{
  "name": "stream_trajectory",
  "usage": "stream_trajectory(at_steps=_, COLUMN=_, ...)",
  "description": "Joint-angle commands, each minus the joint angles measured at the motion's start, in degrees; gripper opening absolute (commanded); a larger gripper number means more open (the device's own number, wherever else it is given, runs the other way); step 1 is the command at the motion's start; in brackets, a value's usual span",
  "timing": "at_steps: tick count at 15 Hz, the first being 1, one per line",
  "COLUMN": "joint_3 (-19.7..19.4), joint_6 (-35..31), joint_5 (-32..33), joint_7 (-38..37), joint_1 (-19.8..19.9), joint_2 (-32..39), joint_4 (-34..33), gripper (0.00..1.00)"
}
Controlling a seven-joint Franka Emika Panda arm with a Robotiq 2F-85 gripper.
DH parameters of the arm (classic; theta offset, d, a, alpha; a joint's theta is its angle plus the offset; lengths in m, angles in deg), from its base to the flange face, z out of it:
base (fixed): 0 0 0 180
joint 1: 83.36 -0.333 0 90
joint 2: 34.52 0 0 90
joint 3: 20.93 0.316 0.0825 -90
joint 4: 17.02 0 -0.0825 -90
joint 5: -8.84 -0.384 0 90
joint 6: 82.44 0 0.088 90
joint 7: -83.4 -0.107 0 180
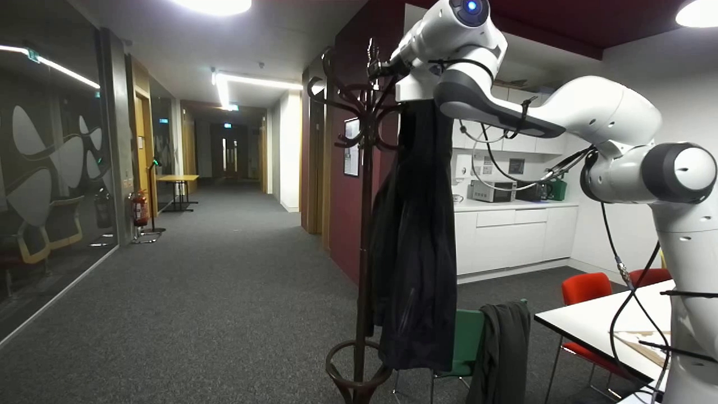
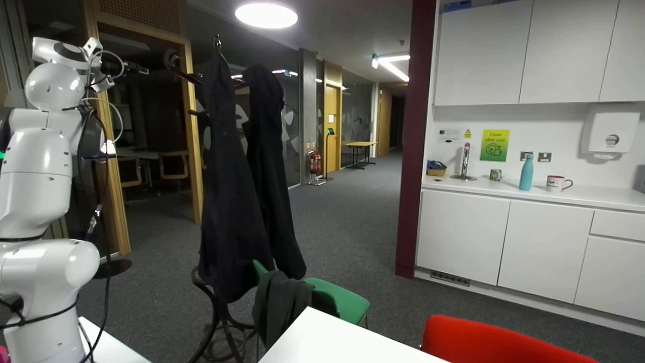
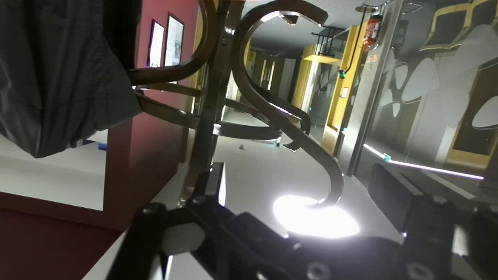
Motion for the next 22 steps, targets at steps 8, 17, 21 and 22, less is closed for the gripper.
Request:
stream_trajectory(at_steps=8, joint_3=0.1, joint_6=9.2, joint_5=-4.8, joint_7=1.5, joint_1=1.1, joint_2=-5.6, joint_4=0.8, gripper=1.0)
stream_trajectory(at_steps=17, joint_3=-1.5, joint_6=10.3, joint_5=-5.1, joint_7=1.2, joint_1=5.6, joint_2=-8.3, joint_4=2.2, gripper=1.0)
stream_trajectory(at_steps=21, joint_3=-2.0, joint_6=8.9, joint_5=-5.5, joint_7=1.2, joint_1=8.0, joint_2=-8.6, joint_4=2.7, gripper=1.0)
stream_trajectory(at_steps=22, joint_3=-2.0, joint_6=8.3, joint_5=-5.7, joint_7=1.4, joint_1=8.5, joint_2=-8.4, joint_4=2.7, gripper=1.0)
